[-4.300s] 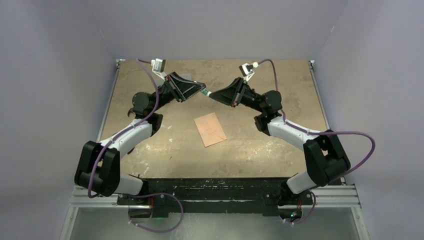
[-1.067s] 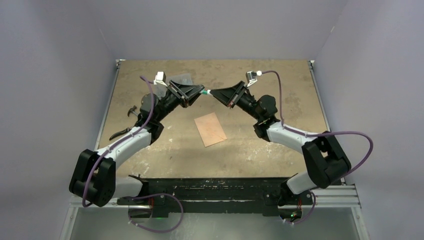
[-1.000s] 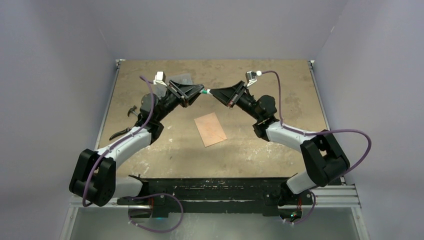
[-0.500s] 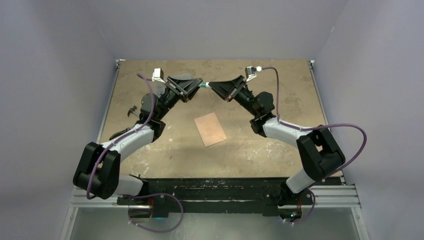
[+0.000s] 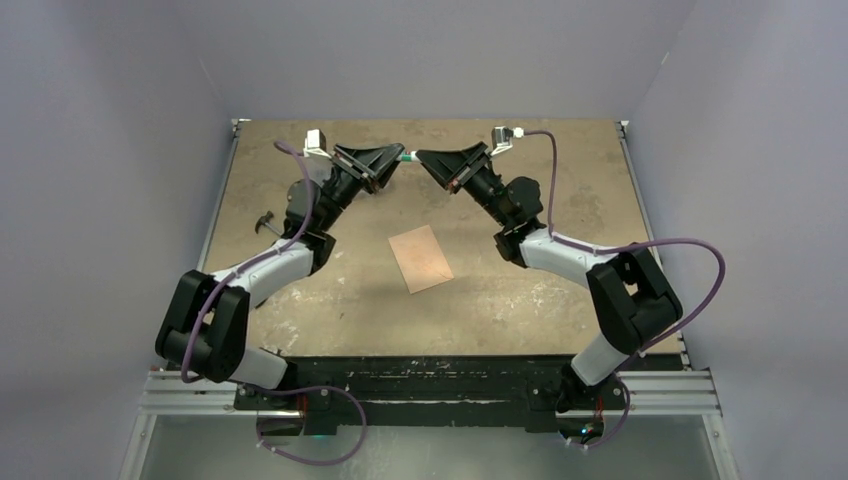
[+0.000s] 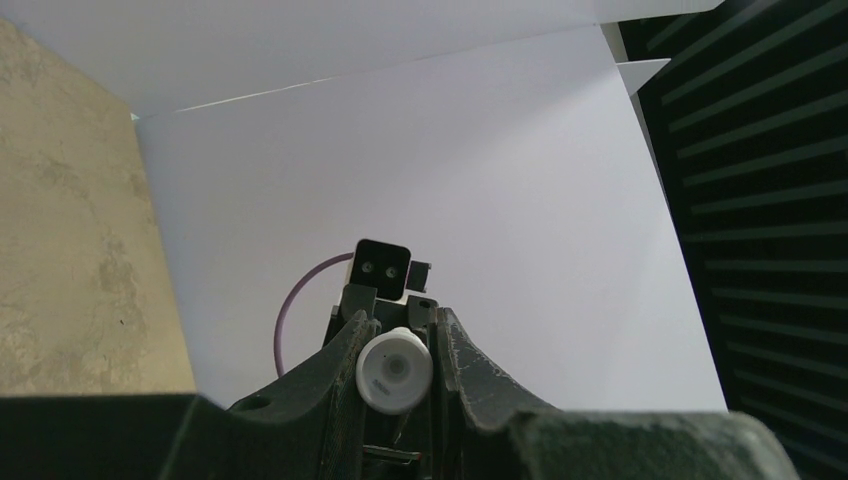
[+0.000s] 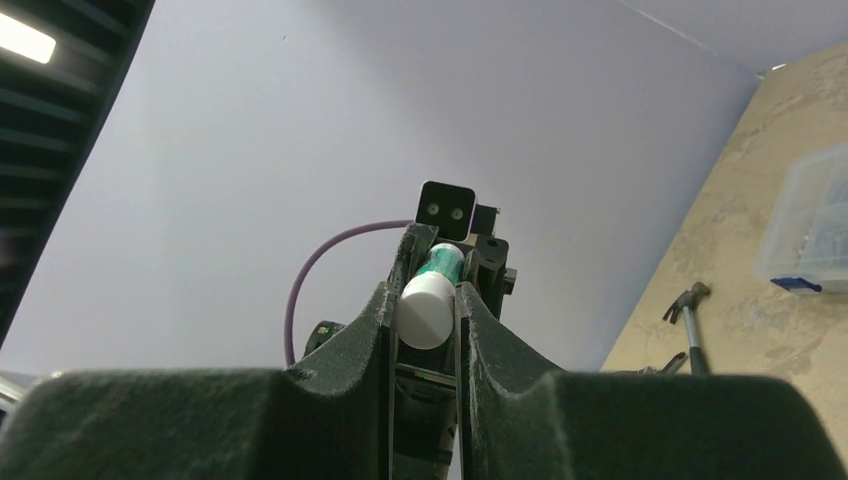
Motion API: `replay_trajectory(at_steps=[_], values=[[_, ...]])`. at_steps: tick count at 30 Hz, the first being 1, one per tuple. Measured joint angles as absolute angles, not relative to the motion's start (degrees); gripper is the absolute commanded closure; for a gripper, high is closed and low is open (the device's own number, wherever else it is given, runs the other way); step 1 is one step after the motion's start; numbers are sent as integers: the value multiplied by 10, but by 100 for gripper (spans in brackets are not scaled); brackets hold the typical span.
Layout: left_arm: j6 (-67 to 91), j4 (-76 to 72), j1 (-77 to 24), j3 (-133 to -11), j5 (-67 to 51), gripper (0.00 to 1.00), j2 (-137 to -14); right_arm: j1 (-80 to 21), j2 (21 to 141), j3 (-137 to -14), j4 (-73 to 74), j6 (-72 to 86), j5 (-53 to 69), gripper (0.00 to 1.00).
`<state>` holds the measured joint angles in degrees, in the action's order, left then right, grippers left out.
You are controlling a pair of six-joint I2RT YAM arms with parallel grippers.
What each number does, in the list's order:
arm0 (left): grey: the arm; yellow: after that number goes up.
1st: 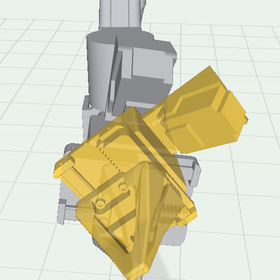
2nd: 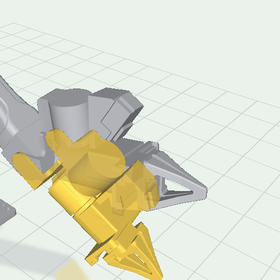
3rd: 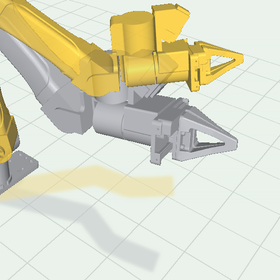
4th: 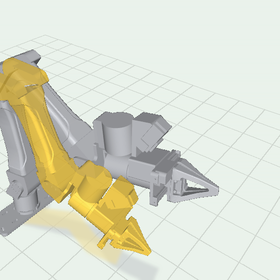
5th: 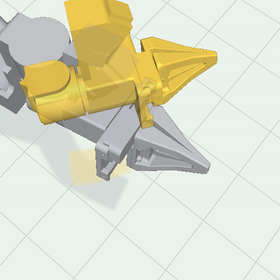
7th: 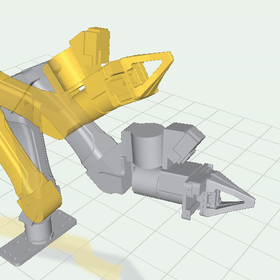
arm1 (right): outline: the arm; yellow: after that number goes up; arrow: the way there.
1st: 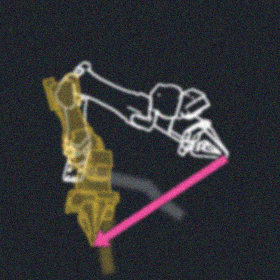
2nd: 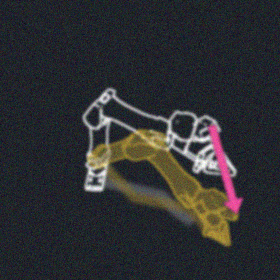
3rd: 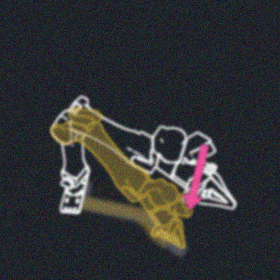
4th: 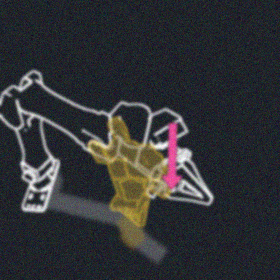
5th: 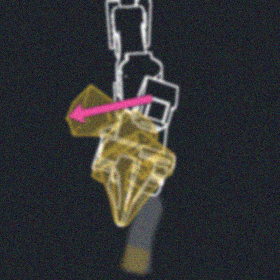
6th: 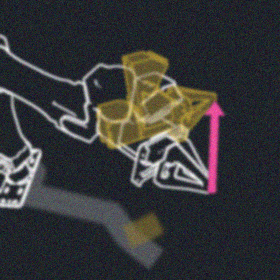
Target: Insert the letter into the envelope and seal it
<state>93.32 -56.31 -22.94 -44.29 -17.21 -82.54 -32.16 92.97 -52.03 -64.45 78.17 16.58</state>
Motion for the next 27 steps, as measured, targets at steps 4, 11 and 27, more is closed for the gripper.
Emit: replay_trajectory(at_steps=[4,11,27], values=[[933,-561,-229,-452,-169,100,-834,-322,937,-526,-646,780,157,100],[884,-521,-230,-500,-172,100,-839,-322,944,-549,-637,769,143,100],[730,-342,-244,-530,-269,100,-811,-342,876,-498,-505,738,238,46]])
